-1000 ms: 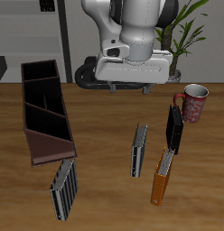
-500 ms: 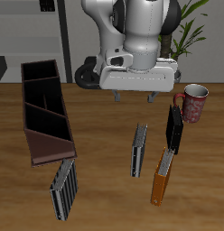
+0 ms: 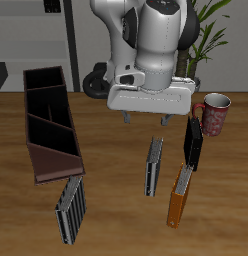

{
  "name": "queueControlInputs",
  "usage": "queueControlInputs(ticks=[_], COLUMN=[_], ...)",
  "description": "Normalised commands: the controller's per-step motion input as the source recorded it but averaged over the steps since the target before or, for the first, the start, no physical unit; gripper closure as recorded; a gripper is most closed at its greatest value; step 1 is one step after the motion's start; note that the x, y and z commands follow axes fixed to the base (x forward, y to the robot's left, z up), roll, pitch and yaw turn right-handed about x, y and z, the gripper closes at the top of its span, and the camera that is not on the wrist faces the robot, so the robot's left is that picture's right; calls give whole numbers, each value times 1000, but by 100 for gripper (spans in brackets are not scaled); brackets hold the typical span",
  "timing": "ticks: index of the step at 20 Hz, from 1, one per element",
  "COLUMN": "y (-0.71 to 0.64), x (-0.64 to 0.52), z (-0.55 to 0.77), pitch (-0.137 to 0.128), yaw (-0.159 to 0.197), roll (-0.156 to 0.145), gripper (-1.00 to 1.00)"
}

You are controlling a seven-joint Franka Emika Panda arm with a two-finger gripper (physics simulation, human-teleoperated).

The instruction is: Place the left striped book into the right desk caddy's front compartment

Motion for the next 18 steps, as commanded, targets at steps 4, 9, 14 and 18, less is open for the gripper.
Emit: queueControlInputs(ticks=[4,9,14,18], y=[68,22,-9,3], x=[59,75,76,31], z=[-249,-225,-344,-277], pitch=[4,0,23,24], yaw=[-20,-17,-11,-40], roll=[21,2,2,6], gripper=[-100,-100,-100,-100])
